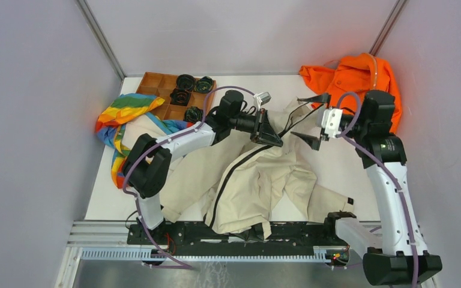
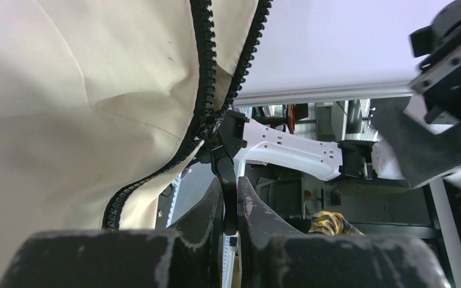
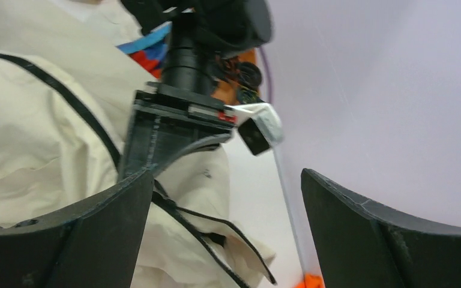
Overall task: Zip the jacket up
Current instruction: Zip the zipper on the jacket.
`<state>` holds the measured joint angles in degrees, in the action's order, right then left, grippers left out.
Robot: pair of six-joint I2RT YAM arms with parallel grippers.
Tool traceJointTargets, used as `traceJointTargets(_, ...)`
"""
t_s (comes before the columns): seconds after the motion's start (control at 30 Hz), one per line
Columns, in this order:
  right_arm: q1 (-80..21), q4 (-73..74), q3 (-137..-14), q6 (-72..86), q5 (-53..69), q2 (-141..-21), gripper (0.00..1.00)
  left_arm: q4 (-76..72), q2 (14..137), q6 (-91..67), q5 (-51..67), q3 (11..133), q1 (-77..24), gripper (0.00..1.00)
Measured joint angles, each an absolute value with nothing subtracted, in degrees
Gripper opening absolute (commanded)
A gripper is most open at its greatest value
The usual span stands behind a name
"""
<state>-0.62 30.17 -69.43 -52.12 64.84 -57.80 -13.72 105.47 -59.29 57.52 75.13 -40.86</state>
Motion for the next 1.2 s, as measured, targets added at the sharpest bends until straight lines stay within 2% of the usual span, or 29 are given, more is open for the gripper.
traceJointTargets(0.13, -4.36, 32.51, -63.88, -59.88, 67.02, -57.76, 0.97, -12.34, 105.6, -59.42, 58.06, 76.14, -40.86, 0.18)
traceJointTargets(0.47, -10.59, 38.24, -60.07, -70.46, 58.96, -62.48, 0.77, -11.46, 105.6, -59.44, 59.18, 76.34, -40.91, 0.18)
traceJointTargets(0.67, -13.13, 38.68, -59.88, -73.12, 56.23, -62.41, 0.7, -10.31, 105.6, -59.44, 59.11, 76.34, -40.71, 0.18)
traceJointTargets(0.77, -14.22, 38.46, -59.31, -74.06, 55.0, -62.33, 0.72, -9.04, 105.6, -59.44, 59.09, 76.34, -40.58, 0.18)
traceJointTargets(0.9, -14.68, 39.35, -59.75, -76.27, 54.06, -62.33, 0.89, -8.12, 105.6, -59.4, 59.16, 76.31, -40.58, 0.15)
traceJointTargets(0.97, -14.87, 41.82, -61.08, -79.09, 53.95, -62.48, 0.92, -7.31, 105.6, -59.37, 59.53, 76.31, -40.71, 0.14)
traceJointTargets(1.07, -14.92, 46.87, -62.96, -84.34, 53.8, -62.67, 0.91, -6.68, 105.6, -59.33, 60.64, 76.31, -41.19, 0.13)
traceJointTargets(1.2, -14.92, 49.91, -63.37, -86.13, 52.25, -62.59, 0.78, -5.54, 105.6, -59.07, 60.82, 76.34, -41.6, 0.13)
